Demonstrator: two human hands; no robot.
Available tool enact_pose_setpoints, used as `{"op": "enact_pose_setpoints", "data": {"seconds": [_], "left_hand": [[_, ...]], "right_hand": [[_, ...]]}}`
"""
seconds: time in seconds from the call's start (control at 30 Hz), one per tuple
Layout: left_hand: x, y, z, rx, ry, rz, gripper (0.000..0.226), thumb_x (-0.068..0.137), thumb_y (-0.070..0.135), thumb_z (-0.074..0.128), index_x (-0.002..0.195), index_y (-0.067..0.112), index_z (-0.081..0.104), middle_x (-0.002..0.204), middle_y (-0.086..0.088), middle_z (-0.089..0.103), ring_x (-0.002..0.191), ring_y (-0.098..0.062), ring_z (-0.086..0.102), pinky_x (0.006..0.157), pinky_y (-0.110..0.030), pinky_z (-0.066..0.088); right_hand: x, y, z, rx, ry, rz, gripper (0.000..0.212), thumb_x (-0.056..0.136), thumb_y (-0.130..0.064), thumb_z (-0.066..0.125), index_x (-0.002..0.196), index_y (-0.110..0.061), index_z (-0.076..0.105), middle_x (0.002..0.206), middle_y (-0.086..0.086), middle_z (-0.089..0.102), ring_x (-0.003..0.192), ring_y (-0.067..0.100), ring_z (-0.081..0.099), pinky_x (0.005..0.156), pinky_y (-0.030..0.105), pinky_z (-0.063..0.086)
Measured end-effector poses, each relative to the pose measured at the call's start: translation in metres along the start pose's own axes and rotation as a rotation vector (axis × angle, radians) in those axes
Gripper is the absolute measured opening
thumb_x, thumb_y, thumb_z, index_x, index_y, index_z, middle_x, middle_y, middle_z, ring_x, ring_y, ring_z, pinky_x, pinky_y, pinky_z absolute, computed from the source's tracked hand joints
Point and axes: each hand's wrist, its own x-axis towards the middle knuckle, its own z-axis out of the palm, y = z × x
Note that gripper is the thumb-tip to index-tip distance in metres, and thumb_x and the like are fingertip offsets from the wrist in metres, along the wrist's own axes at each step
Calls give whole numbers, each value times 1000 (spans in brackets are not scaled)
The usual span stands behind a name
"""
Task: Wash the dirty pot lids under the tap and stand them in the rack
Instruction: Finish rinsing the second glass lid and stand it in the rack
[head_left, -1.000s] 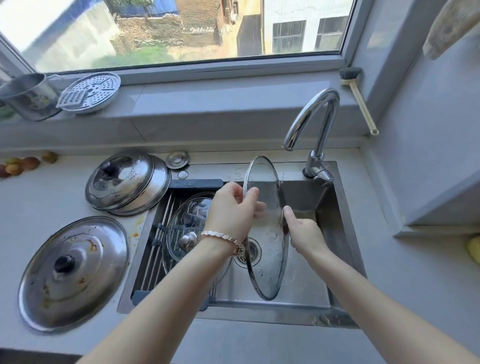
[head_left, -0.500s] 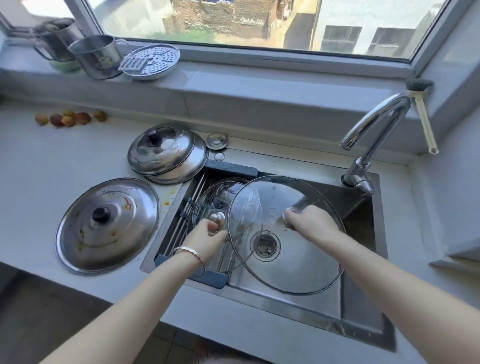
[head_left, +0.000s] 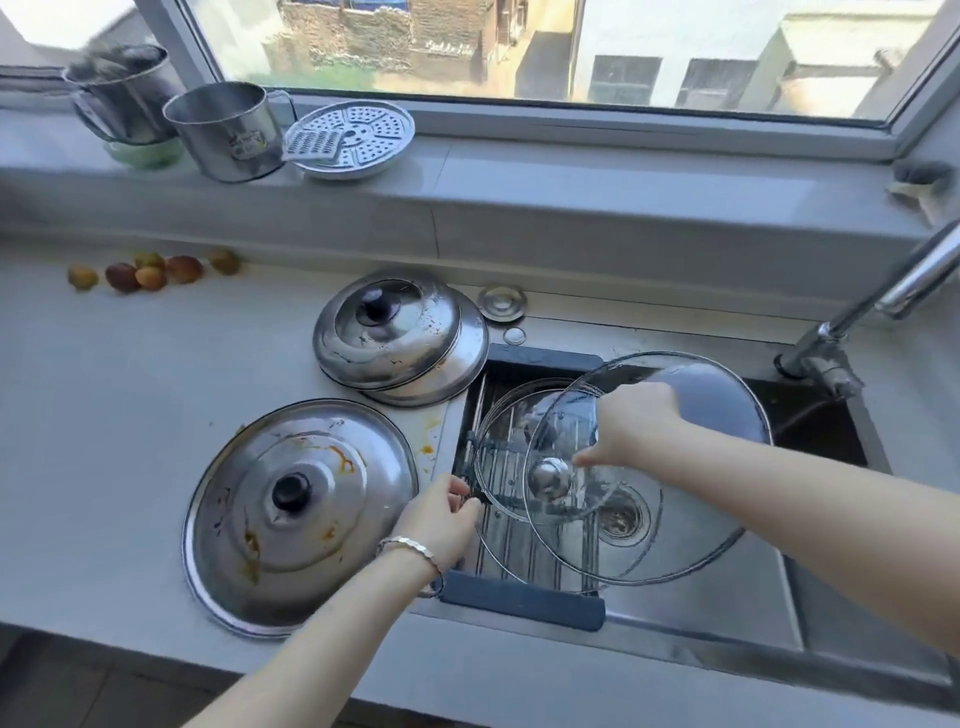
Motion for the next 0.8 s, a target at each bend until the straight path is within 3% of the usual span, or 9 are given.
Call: {"op": "enact_pose_setpoints", "data": {"seconds": [0.1, 0.3, 0.5, 0.63, 0.8], "left_hand": [[8, -8, -11, 0, -27, 31, 25, 92, 26, 47, 113, 15, 52, 98, 2, 56, 99, -17, 57, 89, -27, 46], [19, -19, -23, -47, -73, 66, 18, 92, 27, 47, 108, 19, 51, 94, 6, 54, 90, -11, 53, 78, -22, 40], [23, -30, -29, -95, -114, 76, 8, 92, 26, 47, 99, 23, 50, 94, 8, 55, 88, -9, 53, 78, -22, 42], [28, -37, -32, -102, -120, 59, 8, 92, 25, 47, 99, 23, 50, 95, 8, 56, 87, -9, 53, 77, -22, 41], [32, -40, -29, -85, -155, 42, 8, 93, 25, 46, 99, 22, 50, 96, 6, 56, 89, -9, 53, 76, -21, 39]], "right_hand": [[10, -28, -1, -98, 0, -30, 63, 76, -77, 41, 59, -17, 41, 58, -8, 37, 49, 8, 35, 45, 19, 27], [36, -69, -3, -105, -85, -38, 49, 82, -65, 50, 84, -16, 58, 68, -6, 46, 63, 14, 47, 43, 22, 25], [53, -81, 12, 57, -140, 23, 57, 77, -67, 54, 60, -14, 38, 58, -4, 38, 54, 12, 42, 47, 22, 28], [53, -67, 21, 228, -132, 75, 57, 74, -69, 55, 54, -19, 37, 57, -6, 39, 53, 10, 43, 43, 21, 26], [48, -62, 25, 480, -73, 128, 51, 82, -47, 62, 52, -22, 29, 55, -4, 36, 66, 20, 46, 46, 23, 28]]}}
